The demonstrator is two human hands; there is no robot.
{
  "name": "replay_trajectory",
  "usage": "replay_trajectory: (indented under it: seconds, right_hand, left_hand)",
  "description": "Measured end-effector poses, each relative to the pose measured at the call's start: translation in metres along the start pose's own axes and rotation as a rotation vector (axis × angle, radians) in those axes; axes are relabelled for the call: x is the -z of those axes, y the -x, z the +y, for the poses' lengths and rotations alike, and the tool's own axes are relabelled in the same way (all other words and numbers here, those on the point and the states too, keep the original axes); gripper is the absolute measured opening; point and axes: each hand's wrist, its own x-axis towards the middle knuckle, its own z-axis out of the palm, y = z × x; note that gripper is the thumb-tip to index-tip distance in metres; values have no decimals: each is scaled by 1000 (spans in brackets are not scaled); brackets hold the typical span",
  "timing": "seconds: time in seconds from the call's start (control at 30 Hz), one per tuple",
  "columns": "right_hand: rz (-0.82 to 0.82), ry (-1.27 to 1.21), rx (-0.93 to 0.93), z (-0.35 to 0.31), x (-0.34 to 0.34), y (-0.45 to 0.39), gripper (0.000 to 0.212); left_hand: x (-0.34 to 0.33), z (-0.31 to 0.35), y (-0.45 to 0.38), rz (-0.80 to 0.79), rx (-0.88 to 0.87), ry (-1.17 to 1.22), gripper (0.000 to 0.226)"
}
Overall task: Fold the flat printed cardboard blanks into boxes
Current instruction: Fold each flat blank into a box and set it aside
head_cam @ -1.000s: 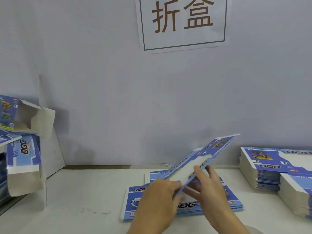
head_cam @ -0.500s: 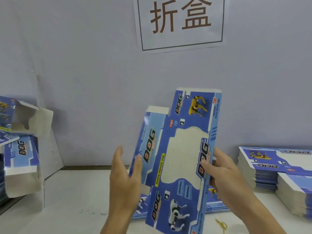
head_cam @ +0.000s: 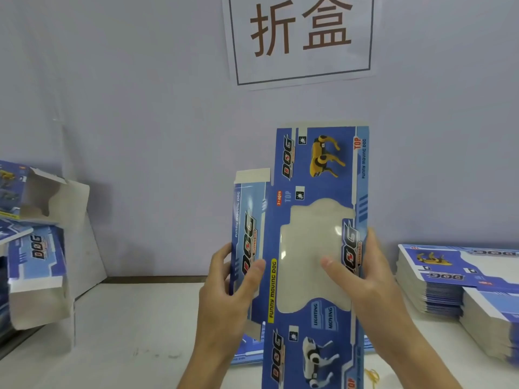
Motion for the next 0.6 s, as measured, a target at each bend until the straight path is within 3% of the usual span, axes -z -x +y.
replay_trajectory:
  seconds: [0.17,0.3,0.4,0.47,0.53,0.6]
  right_hand:
    - [87,160,-7,1,-7,-2,61]
    - [127,199,36,0,-9,-5,55]
    - [237,285,51,0,-12,-6,68]
    - [261,282,56,-5,-14,-6,61]
    - [150,55,-36,-12,-15,-5,40]
    - [-77,-357,-211,-17,-13,-3,29]
  left_hand:
    - [-6,0,3,83,-35,-185,77]
    - [-2,2,0,258,-163,-271,65]
    - [-3,8,1,374,-371,-374,52]
    - [-3,9,1,420,-544,-489,40]
    - [3,4,1,409,-712,-589,26]
    - [10,-7,0,271,-760,-653,40]
